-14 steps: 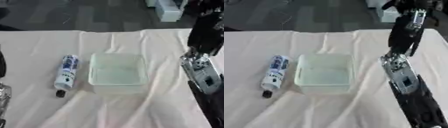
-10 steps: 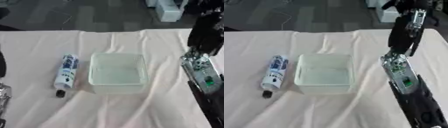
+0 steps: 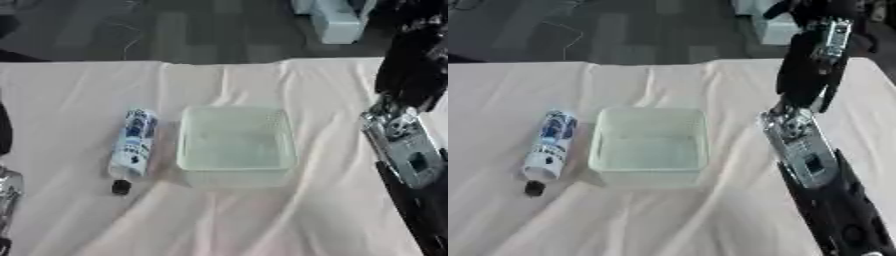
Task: Pick up objects on the table and place them in the box.
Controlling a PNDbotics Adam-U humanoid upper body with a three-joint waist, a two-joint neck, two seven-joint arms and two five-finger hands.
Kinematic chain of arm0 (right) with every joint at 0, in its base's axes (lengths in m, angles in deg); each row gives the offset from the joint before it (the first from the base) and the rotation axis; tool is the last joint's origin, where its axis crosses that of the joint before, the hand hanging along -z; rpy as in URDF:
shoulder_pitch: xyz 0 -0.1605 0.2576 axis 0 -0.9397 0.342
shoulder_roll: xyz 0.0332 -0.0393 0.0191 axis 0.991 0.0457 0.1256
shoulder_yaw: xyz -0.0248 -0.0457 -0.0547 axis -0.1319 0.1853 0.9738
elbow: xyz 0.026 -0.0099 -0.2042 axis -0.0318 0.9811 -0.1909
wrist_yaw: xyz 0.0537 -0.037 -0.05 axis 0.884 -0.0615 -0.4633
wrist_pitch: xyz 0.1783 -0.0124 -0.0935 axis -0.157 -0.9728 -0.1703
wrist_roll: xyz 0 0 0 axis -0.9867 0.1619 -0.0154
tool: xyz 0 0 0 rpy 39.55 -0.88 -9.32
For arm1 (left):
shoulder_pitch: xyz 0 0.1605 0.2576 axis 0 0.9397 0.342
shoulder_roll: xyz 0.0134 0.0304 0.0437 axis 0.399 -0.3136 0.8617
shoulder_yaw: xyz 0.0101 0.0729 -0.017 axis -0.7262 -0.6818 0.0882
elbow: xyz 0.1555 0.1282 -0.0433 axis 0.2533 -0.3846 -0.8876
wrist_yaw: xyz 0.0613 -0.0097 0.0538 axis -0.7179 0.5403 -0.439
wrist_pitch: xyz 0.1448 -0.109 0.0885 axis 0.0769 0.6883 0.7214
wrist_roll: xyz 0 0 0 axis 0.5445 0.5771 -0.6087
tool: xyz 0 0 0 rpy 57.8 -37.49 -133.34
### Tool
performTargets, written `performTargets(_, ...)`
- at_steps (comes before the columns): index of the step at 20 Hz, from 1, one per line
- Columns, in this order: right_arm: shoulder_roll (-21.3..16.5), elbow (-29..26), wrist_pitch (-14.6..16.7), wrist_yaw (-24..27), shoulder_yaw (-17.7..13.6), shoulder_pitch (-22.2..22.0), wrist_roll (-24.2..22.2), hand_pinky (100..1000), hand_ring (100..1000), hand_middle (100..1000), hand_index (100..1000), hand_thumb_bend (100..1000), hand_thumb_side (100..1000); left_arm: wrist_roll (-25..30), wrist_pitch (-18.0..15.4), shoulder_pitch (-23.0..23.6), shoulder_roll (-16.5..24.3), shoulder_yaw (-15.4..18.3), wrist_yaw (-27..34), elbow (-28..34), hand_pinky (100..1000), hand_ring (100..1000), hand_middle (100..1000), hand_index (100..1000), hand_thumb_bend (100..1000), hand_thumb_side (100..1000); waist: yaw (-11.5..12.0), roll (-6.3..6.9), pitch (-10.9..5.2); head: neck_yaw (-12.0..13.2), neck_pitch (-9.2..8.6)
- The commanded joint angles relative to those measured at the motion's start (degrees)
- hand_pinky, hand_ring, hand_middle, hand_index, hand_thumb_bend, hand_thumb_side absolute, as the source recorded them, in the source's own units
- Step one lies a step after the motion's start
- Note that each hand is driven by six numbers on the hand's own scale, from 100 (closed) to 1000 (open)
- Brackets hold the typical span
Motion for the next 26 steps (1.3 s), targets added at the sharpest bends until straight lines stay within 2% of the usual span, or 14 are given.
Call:
performTargets(1, -1.1, -0.5, -0.2, -0.3, -0.4, 0.4, -0.2, 385, 536, 593, 628, 100, 1000, 1.8, 5.7, -3.0, 4.0, 1.1, -4.6, 0.7, 780, 698, 827, 794, 130, 931, 0.0, 0.44, -0.93, -0.4, -0.06)
performTargets(4, -1.2, -0.5, -0.1, -0.3, -0.3, 0.3, -0.2, 385, 536, 593, 628, 100, 1000, 4.9, 11.5, -6.1, 7.2, 0.7, -11.6, 0.7, 778, 707, 833, 803, 165, 859, 0.1, 0.77, -1.14, -0.4, -0.06)
performTargets(6, -1.2, -0.4, -0.1, -0.3, -0.2, 0.3, -0.3, 385, 536, 593, 628, 100, 1000, 7.1, 13.5, -7.7, 9.1, 0.1, -15.2, 0.7, 778, 709, 833, 806, 172, 839, 0.0, 0.97, -1.20, -0.3, -0.06)
performTargets(9, -1.1, -0.4, -0.1, -0.3, -0.1, 0.2, -0.4, 385, 536, 593, 628, 100, 1000, 10.1, 14.7, -9.7, 11.4, -0.9, -18.1, 0.7, 779, 711, 832, 809, 178, 833, -0.2, 1.22, -1.24, -0.1, -0.06)
performTargets(12, -1.1, -0.3, -0.1, -0.2, 0.1, 0.2, -0.5, 385, 536, 593, 628, 100, 1000, 13.8, 14.5, -11.3, 13.6, -1.9, -19.8, 0.7, 777, 718, 836, 823, 173, 820, -0.5, 1.46, -1.33, 0.2, -0.06)
performTargets(19, -1.0, -0.2, 0.0, -0.1, 0.3, 0.0, -0.7, 385, 536, 593, 628, 100, 1000, 22.3, 11.7, -14.3, 19.3, -3.7, -24.7, 0.7, 778, 727, 832, 840, 192, 761, -1.0, 1.97, -1.45, 0.6, -0.06)
performTargets(26, -1.1, -0.1, 0.1, 0.1, 0.6, 0.0, -1.0, 384, 536, 592, 628, 100, 1000, 32.5, -0.3, -18.6, 23.8, -6.8, -34.2, 0.7, 820, 738, 824, 840, 259, 659, -1.4, 2.31, -1.31, 0.8, -0.06)
